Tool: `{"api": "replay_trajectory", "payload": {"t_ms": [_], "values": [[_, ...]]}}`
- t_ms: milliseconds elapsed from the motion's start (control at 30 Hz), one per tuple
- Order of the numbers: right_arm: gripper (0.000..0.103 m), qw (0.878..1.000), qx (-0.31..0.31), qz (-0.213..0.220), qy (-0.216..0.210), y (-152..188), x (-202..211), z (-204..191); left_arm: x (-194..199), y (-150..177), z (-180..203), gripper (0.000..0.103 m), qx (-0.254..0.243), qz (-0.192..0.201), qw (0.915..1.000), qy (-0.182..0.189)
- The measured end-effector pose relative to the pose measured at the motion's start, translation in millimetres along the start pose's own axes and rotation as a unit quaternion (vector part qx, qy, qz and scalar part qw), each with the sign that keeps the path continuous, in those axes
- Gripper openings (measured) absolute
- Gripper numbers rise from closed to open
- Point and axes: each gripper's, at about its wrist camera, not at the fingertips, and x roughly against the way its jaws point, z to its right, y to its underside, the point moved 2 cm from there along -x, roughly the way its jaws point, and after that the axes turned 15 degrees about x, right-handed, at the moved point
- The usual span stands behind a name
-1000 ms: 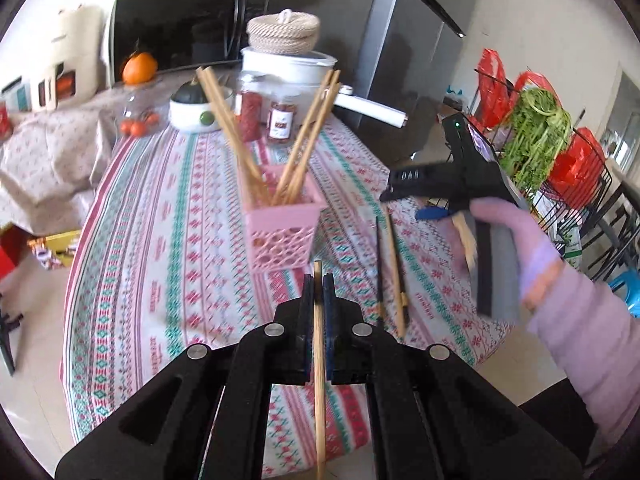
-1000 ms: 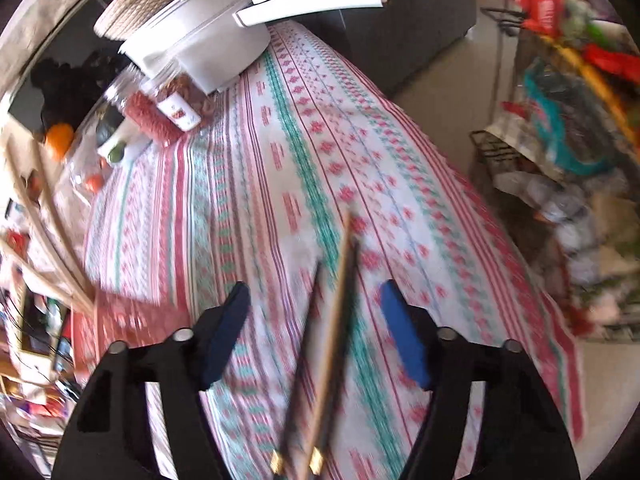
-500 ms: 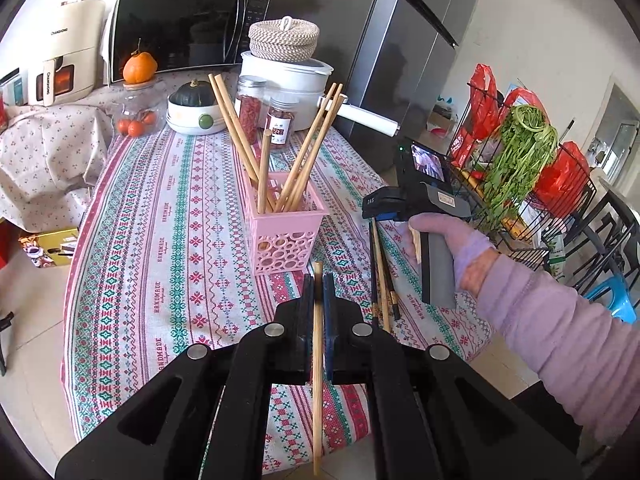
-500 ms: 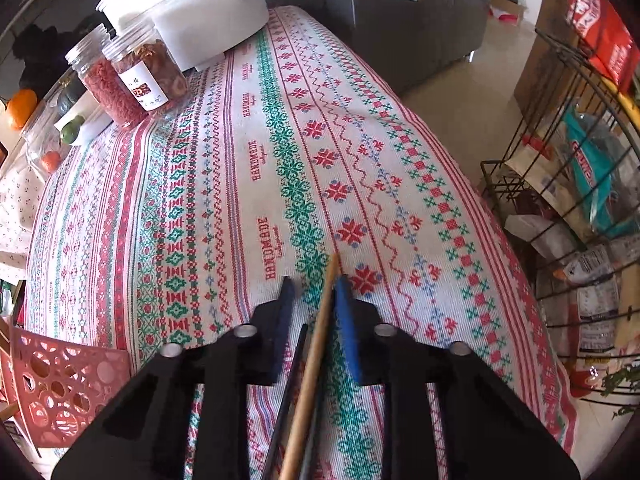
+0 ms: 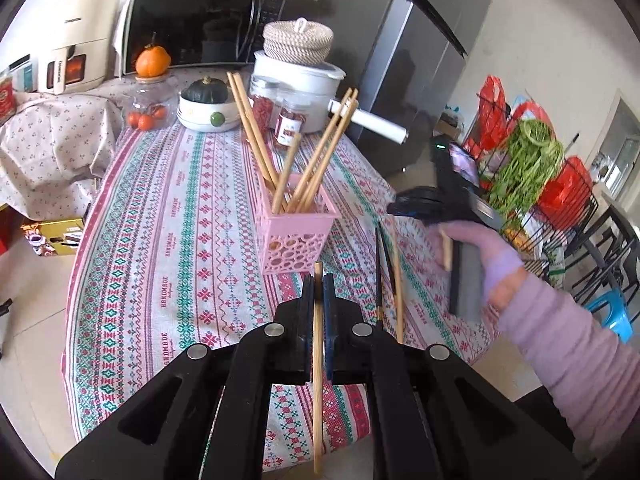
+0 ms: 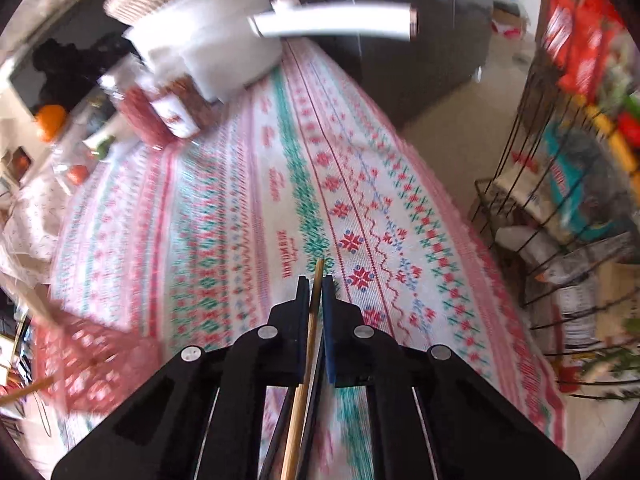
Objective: Organize utensils
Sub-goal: 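Carry the held chopsticks with both tools up over the pink basket, then drop the chopsticks into the pink basket by opening both tools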
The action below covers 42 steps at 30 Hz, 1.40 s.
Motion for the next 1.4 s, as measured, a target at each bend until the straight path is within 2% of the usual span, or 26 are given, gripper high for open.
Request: {"api": "replay_trajectory", "payload": {"t_ms": [133,233,433,533,700,900,1067,1233,1400], "values": [[0.006,0.999,0.013,0.050,-0.017,11.2,57.4,-11.5,18.1,-4.1,-0.9,0.003,0.013,0.027,0.9995,0.010],[0.005,0.995,0.021,0.089,-0.032,31.8,108.2,-25.4,35.3,-5.5,1.0,0.003,0.024,0.048,0.9984,0.019],[0.005,0.990,0.025,0.125,-0.057,72.3,173.4,-42.9,68.1,-4.5,7.7,0.003,0.042,0.082,0.9954,0.026],[0.005,0.988,0.028,0.137,-0.072,87.2,202.4,-46.4,80.6,-2.5,11.9,0.003,0.057,0.082,0.9945,0.033],[0.005,0.981,0.043,0.163,-0.092,96.1,240.7,-52.7,104.3,-12.7,33.8,0.003,0.035,0.102,0.9938,0.027],[0.005,0.972,0.048,0.206,-0.106,78.6,286.4,-53.8,129.9,-52.1,65.3,0.003,0.012,0.143,0.9895,0.018],[0.005,0.964,0.037,0.236,-0.113,57.8,307.6,-51.8,136.6,-87.4,82.8,0.003,0.004,0.176,0.9844,0.008],[0.005,0.959,0.026,0.257,-0.116,34.1,315.6,-49.4,126.6,-117.7,92.7,0.003,-0.001,0.209,0.9778,-0.011],[0.005,0.958,0.014,0.263,-0.116,3.8,307.7,-49.5,98.2,-139.6,91.1,0.003,0.000,0.219,0.9752,-0.035]]}}
